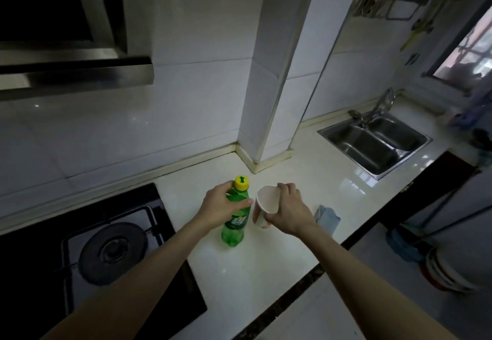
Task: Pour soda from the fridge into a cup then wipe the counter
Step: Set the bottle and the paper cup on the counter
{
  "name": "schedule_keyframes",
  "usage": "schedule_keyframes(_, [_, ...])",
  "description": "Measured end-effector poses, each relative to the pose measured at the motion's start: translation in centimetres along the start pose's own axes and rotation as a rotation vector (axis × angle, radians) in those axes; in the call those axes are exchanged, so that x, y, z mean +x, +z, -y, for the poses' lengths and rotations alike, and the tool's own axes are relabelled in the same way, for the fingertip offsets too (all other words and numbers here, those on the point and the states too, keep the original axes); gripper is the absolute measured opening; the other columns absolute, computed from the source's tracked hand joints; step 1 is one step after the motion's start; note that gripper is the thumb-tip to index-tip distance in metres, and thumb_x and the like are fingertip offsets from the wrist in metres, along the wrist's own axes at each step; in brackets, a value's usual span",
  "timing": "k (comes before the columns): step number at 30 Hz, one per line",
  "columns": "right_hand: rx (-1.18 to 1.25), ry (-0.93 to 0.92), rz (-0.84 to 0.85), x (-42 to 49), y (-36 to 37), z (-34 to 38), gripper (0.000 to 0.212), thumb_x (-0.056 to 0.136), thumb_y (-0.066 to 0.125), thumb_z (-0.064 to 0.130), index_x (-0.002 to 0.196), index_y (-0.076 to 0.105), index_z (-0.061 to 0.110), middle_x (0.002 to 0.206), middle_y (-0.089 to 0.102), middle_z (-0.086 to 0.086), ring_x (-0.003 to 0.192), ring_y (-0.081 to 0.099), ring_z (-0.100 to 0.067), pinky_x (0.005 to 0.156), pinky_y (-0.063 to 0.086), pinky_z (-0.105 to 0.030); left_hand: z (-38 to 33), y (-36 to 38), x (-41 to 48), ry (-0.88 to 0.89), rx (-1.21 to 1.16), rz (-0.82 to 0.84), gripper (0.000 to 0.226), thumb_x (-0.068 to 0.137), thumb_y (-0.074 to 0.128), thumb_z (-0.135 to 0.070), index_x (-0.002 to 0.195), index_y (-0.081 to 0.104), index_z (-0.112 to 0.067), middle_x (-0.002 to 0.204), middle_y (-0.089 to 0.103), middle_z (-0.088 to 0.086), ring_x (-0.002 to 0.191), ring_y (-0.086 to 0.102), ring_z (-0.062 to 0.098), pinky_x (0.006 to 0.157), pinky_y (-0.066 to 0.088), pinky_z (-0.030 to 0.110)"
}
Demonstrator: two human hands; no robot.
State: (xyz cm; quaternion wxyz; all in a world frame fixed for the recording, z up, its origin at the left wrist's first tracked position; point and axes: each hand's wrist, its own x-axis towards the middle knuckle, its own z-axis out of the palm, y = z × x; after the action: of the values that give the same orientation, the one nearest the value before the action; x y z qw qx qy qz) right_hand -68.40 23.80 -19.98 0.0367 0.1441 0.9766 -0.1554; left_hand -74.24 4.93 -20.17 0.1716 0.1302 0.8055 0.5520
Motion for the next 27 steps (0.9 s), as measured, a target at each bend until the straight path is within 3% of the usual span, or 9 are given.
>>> schedule_keyframes(9, [-0.051, -0.246, 0.181, 9.4, 3.4, -3.8, 0.09, 0.072, 0.074, 0.046, 0.141, 0.028, 0.013, 0.135, 0.036, -0.006, 0.123, 0.04, -0.025, 0.089, 0.052, -0.044, 0.8, 2.9, 4.1, -0.176, -0.04, -0.273, 0.042, 0.075, 0.081, -0.034, 0.112, 0.069, -0.017, 0.109, 0.071, 0.0, 0.101, 0.066, 0.017, 0.093, 0.055, 0.038])
schedule_keyframes(14, [-0.097, -0.4, 0.324, 11.5, 5.1, -5.4, 0.101, 0.071, 0.076, 0.047, 0.146, 0.019, 0.012, 0.139, 0.029, -0.008, 0.129, 0.034, -0.028, 0.092, 0.047, -0.045, 0.5, 4.1, 4.7, -0.263, -0.028, -0.402, 0.038, 0.076, 0.081, -0.031, 0.11, 0.07, -0.017, 0.101, 0.069, -0.005, 0.094, 0.063, 0.012, 0.084, 0.053, 0.026])
schedule_keyframes(23, [-0.227, -0.506, 0.453, 12.6, 5.1, -5.8, 0.123, 0.061, 0.077, 0.064, 0.151, 0.008, 0.015, 0.147, 0.025, -0.011, 0.133, 0.029, -0.032, 0.101, 0.04, -0.052, 1.0, 4.9, 2.8, -0.318, 0.014, -0.482, 0.04, 0.074, 0.082, -0.033, 0.109, 0.071, -0.019, 0.107, 0.071, -0.001, 0.1, 0.065, 0.015, 0.09, 0.055, 0.033])
schedule_keyframes(25, [-0.249, -0.533, 0.418, 12.9, 3.2, -4.2, 0.111, 0.066, 0.07, 0.067, 0.149, 0.018, 0.016, 0.147, 0.027, -0.01, 0.133, 0.029, -0.031, 0.103, 0.037, -0.051, 0.5, 4.6, 2.1, -0.294, 0.039, -0.483, 0.039, 0.074, 0.082, -0.033, 0.109, 0.071, -0.018, 0.107, 0.071, 0.0, 0.1, 0.065, 0.015, 0.088, 0.054, 0.032])
schedule_keyframes(27, [-0.155, -0.572, 0.318, 12.8, 0.7, -2.0, 0.08, 0.078, 0.06, 0.066, 0.138, 0.039, 0.018, 0.135, 0.045, -0.007, 0.125, 0.041, -0.025, 0.098, 0.043, -0.045, -0.1, 4.0, 1.3, -0.262, 0.028, -0.488, 0.038, 0.074, 0.082, -0.033, 0.107, 0.071, -0.019, 0.105, 0.07, 0.0, 0.098, 0.065, 0.015, 0.086, 0.054, 0.03])
